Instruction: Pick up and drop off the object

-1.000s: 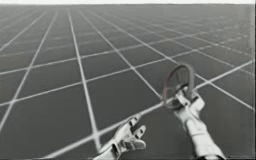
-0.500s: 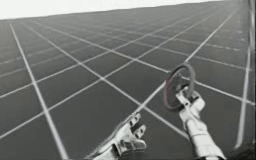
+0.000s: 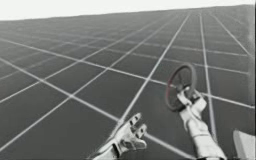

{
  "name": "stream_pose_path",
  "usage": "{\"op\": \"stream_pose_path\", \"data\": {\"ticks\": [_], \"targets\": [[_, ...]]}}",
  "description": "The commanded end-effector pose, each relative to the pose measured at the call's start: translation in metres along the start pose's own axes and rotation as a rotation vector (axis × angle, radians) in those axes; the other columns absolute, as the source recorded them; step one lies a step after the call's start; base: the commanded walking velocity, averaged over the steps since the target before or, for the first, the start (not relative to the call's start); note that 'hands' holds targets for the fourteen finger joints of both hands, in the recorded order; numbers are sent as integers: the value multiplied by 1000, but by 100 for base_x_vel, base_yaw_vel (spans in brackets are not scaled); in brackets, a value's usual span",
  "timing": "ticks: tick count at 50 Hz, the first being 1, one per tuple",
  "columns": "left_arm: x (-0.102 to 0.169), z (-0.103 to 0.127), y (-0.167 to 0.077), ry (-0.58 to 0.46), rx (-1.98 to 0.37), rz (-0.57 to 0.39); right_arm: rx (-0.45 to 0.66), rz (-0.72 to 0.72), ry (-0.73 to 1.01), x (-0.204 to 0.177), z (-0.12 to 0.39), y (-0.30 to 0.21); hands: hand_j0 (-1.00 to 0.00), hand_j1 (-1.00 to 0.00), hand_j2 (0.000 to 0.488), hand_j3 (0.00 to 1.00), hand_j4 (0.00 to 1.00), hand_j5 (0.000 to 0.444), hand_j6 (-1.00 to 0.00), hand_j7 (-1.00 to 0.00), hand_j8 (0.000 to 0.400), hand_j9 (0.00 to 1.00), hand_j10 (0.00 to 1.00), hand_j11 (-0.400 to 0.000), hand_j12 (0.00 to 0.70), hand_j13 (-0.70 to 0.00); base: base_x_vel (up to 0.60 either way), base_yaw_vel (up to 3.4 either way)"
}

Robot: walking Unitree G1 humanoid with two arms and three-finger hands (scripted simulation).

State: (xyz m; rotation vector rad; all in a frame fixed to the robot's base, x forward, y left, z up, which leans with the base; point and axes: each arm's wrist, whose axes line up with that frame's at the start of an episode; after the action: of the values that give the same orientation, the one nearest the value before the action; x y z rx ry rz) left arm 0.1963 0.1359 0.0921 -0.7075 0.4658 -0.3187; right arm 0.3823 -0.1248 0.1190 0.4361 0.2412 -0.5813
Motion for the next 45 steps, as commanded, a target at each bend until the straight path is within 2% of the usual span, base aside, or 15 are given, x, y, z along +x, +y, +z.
{"op": "stream_pose_path", "data": {"ticks": [1, 45], "targets": [[-3, 0, 3, -15, -14, -4, 3, 39, -37, -6, 9, 13, 0, 0, 0, 1000, 1000, 0, 0, 0, 0, 1000, 1000, -400, 0, -700, 48, -26], [-3, 0, 3, -15, -14, -4, 3, 39, -37, -6, 9, 13, 0, 0, 0, 1000, 1000, 0, 0, 0, 0, 1000, 1000, -400, 0, -700, 53, -14]]}}
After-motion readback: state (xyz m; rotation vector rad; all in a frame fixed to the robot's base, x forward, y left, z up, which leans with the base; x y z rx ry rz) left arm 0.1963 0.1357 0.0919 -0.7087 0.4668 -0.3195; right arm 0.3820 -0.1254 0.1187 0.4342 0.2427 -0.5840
